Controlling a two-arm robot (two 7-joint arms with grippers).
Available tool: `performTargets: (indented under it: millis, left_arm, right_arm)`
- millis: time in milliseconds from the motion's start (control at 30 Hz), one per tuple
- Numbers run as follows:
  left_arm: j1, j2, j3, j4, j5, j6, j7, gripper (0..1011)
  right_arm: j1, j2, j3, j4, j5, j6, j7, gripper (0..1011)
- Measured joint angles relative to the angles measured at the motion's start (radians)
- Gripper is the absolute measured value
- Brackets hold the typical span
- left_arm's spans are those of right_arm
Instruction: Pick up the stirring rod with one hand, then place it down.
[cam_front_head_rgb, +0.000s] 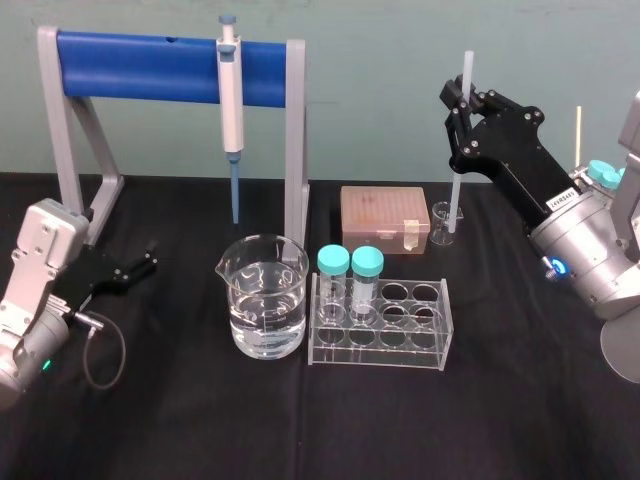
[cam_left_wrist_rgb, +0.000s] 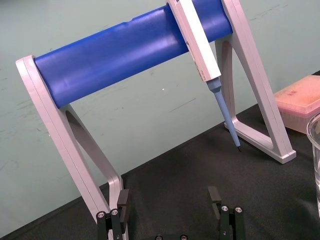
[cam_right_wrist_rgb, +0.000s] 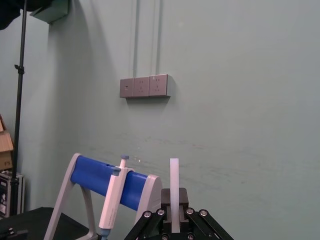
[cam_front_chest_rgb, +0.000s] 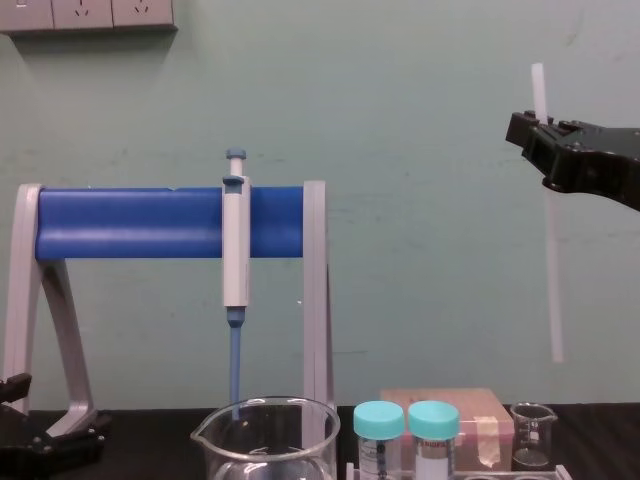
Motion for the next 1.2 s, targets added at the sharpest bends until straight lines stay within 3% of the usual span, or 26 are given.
performTargets:
  millis: [1200]
  left_arm:
    - [0.0,0.0,0.0,0.0,0.0,0.0,0.0,1000]
  right_arm:
    - [-0.012,0.006,-0.005,-0.008,0.005,0.003,0.005,80]
